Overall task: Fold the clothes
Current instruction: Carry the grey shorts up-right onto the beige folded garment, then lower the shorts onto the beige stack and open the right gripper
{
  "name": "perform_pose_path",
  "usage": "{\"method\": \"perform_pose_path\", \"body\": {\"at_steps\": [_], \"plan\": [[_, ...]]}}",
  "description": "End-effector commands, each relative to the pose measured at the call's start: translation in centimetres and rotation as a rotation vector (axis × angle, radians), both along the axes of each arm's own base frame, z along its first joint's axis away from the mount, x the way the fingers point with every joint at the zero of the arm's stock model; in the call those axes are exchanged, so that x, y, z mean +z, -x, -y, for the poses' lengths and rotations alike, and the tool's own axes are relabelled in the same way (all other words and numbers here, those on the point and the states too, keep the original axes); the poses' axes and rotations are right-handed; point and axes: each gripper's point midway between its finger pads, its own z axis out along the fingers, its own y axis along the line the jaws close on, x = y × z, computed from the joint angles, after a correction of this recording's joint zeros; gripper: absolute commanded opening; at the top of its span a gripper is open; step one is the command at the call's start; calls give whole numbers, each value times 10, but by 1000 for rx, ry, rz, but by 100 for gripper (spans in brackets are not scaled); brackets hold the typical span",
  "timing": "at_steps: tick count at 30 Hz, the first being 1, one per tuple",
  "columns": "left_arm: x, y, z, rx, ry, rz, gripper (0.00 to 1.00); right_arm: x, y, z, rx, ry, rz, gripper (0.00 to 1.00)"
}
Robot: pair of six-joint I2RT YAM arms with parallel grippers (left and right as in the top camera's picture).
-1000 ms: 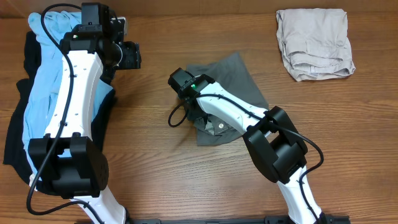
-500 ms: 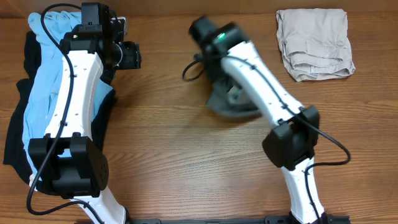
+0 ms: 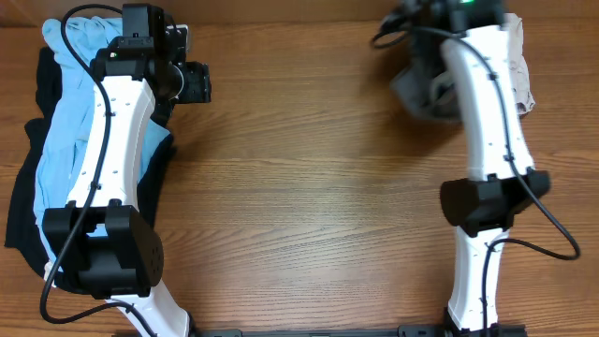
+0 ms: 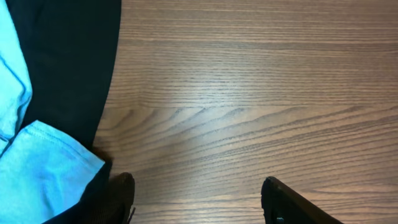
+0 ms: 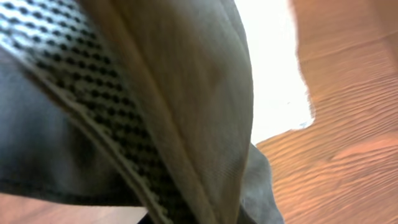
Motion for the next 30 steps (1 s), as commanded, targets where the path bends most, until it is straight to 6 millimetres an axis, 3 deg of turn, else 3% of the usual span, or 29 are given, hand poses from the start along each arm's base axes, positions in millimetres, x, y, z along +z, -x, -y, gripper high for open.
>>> {"method": "perform_pose_path", "body": {"at_steps": [1, 5, 16, 21, 25, 30], "plan": [[16, -5, -6, 10, -14, 47, 68, 58, -5, 28, -28, 40, 171, 4], [16, -7, -6, 19, -9, 51, 68, 78, -17, 56, -72, 41, 268, 4], [18, -9, -5, 19, -9, 62, 67, 69, -57, 132, -151, 123, 354, 4], [19, -11, -4, 46, 8, 69, 66, 39, -74, 152, -137, 163, 320, 4], [19, -12, -3, 44, 7, 72, 66, 7, -84, 153, -129, 165, 287, 4], [19, -12, -3, 44, 7, 73, 66, -48, -94, 143, -91, 118, 232, 4]]}}
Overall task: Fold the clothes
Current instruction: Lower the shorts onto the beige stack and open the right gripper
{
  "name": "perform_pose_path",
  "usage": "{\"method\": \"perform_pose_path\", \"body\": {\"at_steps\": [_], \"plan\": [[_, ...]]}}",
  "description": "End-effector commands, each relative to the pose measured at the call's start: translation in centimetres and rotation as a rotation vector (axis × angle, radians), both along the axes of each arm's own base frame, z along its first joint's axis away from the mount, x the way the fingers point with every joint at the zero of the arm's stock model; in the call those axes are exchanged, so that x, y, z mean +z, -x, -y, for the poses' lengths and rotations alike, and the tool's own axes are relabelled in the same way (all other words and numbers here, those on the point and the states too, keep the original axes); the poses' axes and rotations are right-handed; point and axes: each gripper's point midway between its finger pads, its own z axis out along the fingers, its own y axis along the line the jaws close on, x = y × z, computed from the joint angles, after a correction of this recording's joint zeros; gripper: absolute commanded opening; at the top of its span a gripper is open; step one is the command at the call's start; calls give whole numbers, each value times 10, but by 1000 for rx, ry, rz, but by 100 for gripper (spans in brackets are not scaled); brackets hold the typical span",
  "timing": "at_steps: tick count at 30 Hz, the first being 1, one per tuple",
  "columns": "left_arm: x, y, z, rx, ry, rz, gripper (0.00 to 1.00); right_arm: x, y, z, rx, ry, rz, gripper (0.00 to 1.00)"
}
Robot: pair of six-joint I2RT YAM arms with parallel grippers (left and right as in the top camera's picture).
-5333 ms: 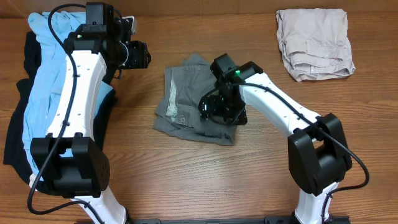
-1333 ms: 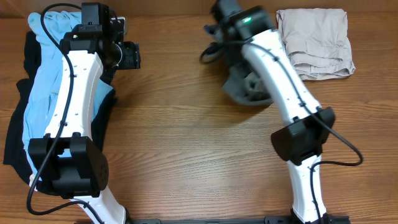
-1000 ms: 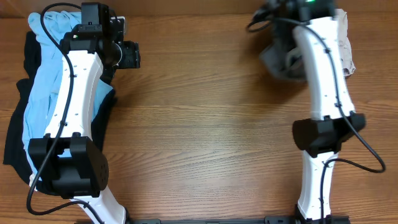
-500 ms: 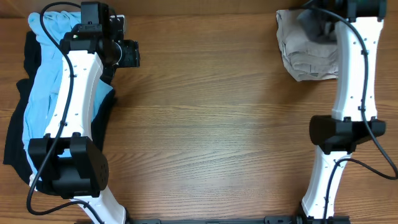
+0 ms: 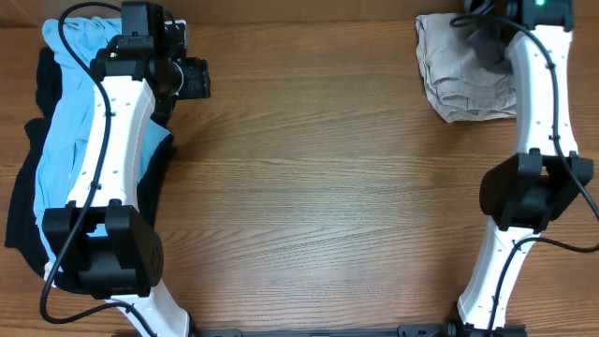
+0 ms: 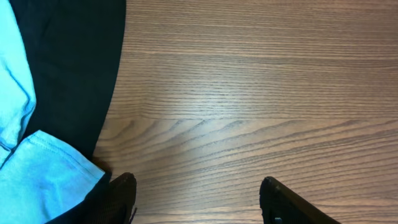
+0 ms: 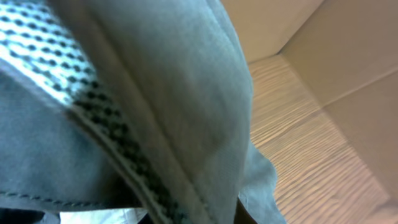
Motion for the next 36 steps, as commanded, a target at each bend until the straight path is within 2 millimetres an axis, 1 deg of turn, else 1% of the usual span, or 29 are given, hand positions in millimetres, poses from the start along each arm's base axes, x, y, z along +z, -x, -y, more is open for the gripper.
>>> {"method": "perform_pose_path", "body": {"at_steps": [1, 2, 4, 5, 6, 9, 12, 15, 17, 18, 19, 20, 22, 23, 24, 25, 27, 30, 31, 34, 35, 36], "plan": [[15, -3, -3, 21, -1, 37, 66, -34, -5, -12, 42, -25, -36, 4], [15, -3, -3, 22, -1, 36, 66, -49, -7, -19, 63, -43, -51, 4], [15, -3, -3, 21, -1, 37, 66, -66, -8, -30, 96, -69, -69, 4], [15, -4, -3, 22, -1, 37, 66, -74, -9, -36, 105, -85, -74, 8], [15, -4, -3, 21, -1, 37, 67, -80, -9, -41, 106, -99, -72, 14], [15, -4, -2, 21, -1, 40, 67, -94, -12, -68, 180, -154, -84, 32], [16, -5, -3, 21, -1, 46, 67, -97, -12, -91, 227, -174, -101, 57], [17, -6, -2, 20, -1, 51, 68, -86, -7, -114, 265, -175, -120, 75], [17, -6, -3, 21, -1, 51, 71, -68, 0, -133, 299, -174, -127, 87], [17, -7, -3, 21, -1, 52, 73, -58, 2, -142, 314, -172, -124, 91], [17, -7, -3, 21, -1, 52, 78, -44, 6, -151, 331, -170, -117, 98], [17, -7, -3, 21, -1, 52, 81, -32, 9, -158, 345, -168, -105, 100], [17, -7, -3, 21, -1, 52, 87, 1, 14, -170, 369, -163, -54, 100], [17, -6, -3, 21, -1, 51, 90, 22, 15, -172, 376, -160, -8, 100], [17, -6, -3, 21, -1, 51, 91, 32, 15, -172, 378, -159, 19, 100], [17, -7, -3, 21, -1, 52, 91, 39, 15, -170, 376, -157, 35, 100], [17, -7, -3, 21, -1, 52, 92, 46, 14, -157, 342, -139, 57, 100], [17, -7, -3, 21, -1, 52, 93, 47, 12, -126, 237, -107, 78, 100], [17, -7, -3, 21, -1, 52, 93, 46, 9, -110, 202, -96, 90, 100], [17, -7, -3, 21, -1, 53, 93, 45, 0, -81, 140, -107, 137, 100], [17, -7, -3, 21, -1, 55, 93, 44, -4, -68, 109, -120, 163, 100], [18, -8, -2, 21, -1, 57, 93, 41, -7, -59, 89, -128, 176, 100]]}}
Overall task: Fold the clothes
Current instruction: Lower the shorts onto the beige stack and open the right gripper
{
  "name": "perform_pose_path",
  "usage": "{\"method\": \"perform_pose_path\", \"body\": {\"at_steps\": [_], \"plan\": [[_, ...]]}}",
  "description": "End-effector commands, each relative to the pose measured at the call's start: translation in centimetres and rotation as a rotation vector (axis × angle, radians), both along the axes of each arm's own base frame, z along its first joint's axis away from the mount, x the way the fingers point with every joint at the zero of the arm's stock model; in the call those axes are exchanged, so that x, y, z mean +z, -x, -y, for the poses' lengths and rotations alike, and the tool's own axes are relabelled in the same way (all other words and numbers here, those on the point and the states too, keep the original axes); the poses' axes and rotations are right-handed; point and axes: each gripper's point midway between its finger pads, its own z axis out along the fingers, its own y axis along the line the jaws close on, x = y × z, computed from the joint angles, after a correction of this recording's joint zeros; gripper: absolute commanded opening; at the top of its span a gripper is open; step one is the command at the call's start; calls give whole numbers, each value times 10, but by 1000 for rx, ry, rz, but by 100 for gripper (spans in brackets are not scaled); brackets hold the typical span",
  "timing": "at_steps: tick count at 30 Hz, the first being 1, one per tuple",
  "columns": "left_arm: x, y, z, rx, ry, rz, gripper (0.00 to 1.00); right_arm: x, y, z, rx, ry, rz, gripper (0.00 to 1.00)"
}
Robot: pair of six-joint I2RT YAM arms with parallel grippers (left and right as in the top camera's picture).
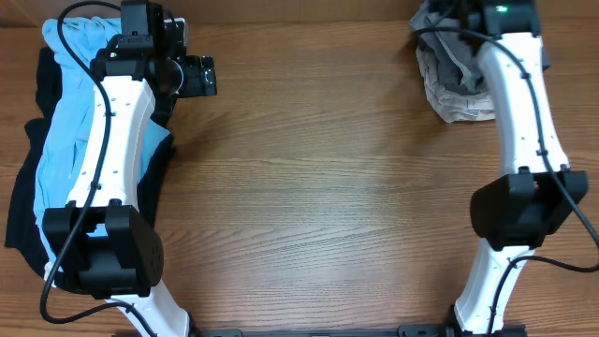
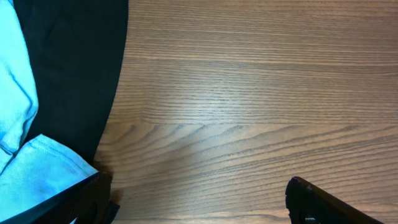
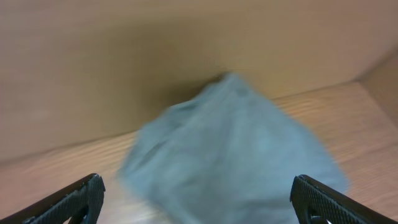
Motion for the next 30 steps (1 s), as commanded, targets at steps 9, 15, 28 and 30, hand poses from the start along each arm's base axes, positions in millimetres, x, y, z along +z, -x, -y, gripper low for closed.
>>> {"method": "perform_pose_path", "body": {"at_steps": [9, 15, 28, 30], "plan": [[19, -9, -2, 13, -2, 63, 93, -94, -43, 86, -129, -111, -10, 100], [18, -8, -2, 11, -3, 63, 94, -208, -64, 74, -69, -175, -126, 100], [18, -8, -2, 10, -3, 63, 100, -301, -48, 64, -105, -188, -286, 100], [18, -8, -2, 10, -3, 62, 100, -249, -51, 71, -121, -148, -227, 100]]}}
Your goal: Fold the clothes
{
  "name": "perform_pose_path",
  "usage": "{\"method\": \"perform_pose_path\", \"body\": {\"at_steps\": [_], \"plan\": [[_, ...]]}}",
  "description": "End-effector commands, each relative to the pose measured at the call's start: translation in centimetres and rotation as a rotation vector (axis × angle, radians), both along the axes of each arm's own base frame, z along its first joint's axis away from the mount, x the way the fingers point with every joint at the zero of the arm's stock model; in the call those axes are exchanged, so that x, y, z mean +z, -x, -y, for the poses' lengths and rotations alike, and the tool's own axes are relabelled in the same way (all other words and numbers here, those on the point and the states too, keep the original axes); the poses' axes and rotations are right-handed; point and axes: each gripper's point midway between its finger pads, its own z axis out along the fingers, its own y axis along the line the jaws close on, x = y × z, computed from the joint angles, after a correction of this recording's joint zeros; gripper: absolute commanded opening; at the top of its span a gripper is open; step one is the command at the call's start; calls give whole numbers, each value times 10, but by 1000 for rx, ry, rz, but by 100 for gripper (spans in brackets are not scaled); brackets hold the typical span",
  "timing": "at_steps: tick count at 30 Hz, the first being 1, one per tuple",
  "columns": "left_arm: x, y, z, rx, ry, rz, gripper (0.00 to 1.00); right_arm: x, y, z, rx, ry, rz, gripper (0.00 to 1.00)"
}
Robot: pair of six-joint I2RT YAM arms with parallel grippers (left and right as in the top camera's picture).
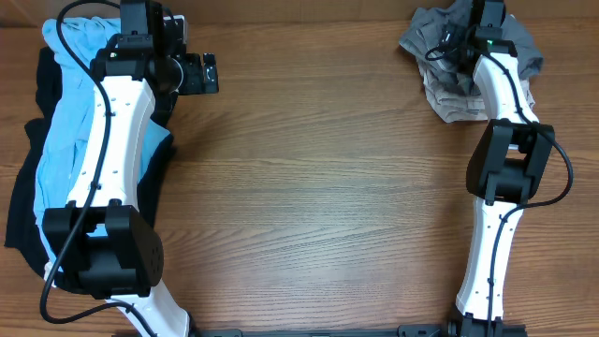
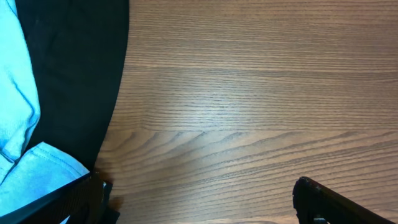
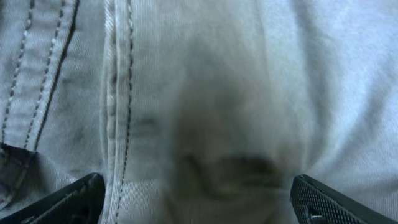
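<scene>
A grey garment lies crumpled on a beige folded one at the table's far right. My right gripper is pressed low over the grey cloth, its fingertips spread wide apart with fabric filling the view. A light blue garment lies over black clothes in a pile at the far left. My left gripper hovers open over bare wood beside that pile, its fingertips wide apart, the black cloth at its left.
A brown wall or box side runs along the table's back edge. Bare wooden tabletop stretches between the two piles.
My right gripper has dropped from above the grey garment down onto it, still open. The grey cloth now spreads wider over the beige one. My left gripper stays put.
My right gripper held the grey garment up near the far right. Then it was further right, still shut on it, above the beige folded piece. Then it stood open with the grey cloth dropped on the pile, and now it sits low on that cloth. The left opened slightly.
</scene>
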Motion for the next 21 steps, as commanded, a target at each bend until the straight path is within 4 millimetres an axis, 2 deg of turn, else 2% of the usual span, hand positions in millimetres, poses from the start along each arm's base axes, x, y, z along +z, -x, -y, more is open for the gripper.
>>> {"method": "perform_pose_path", "body": {"at_steps": [1, 4, 6, 8, 11, 13, 15, 17, 21], "plan": [[15, -3, -2, 11, -3, 39, 100, 20, 15, -10, 4, 24, -43, 100], [15, -3, -2, 11, -3, 39, 100, 100, 19, -8, 17, 69, 48, 100], [15, -3, -2, 11, -3, 39, 100, 165, 31, -8, 11, 80, 128, 100], [15, -3, -2, 11, -3, 39, 100, 221, 49, -11, 7, 84, 191, 100], [15, -3, -2, 11, -3, 39, 100, 290, 86, -17, -6, 63, 266, 100], [15, -3, -2, 11, -3, 39, 100, 324, 114, -25, -10, 24, 301, 100], [15, -3, -2, 11, -3, 39, 100, 349, 140, -40, 34, -38, 321, 100], [15, -3, -2, 11, -3, 39, 100, 367, 163, -65, 135, -124, 329, 100], [15, -3, -2, 11, -3, 39, 100, 396, 212, -142, 459, -399, 327, 100]]}}
